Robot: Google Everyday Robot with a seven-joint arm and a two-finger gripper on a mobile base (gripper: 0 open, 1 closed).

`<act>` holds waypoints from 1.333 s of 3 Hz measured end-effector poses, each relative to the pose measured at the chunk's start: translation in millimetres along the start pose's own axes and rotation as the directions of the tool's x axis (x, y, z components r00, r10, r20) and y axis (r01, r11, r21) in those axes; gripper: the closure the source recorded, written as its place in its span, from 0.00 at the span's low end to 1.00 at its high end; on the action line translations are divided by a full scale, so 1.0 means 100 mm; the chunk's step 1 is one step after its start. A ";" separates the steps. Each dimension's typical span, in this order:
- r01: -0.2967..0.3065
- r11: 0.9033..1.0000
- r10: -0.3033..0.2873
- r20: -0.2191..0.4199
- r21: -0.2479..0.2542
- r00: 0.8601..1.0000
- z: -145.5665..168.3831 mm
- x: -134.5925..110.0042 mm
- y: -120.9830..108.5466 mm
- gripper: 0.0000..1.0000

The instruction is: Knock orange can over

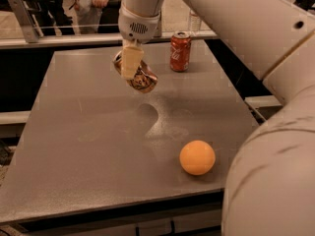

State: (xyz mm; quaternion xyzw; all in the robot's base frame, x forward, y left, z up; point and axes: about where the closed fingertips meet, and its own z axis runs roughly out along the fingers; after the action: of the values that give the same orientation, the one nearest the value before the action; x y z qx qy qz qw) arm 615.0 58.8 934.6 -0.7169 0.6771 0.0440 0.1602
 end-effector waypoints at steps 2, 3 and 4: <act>0.124 0.986 -0.141 -0.164 -0.107 0.976 0.21 0.04 0.25 0.62; 0.158 0.979 -0.180 -0.196 -0.126 0.964 0.28 0.02 0.31 0.39; 0.181 0.974 -0.208 -0.216 -0.139 0.954 0.33 -0.01 0.38 0.15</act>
Offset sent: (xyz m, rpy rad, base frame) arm -0.0440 -0.0103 -0.0359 -0.3362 0.1147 0.1881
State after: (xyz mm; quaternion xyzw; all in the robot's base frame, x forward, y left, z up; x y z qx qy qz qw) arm 582.6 68.3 897.0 -0.7886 0.6133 -0.0151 0.0419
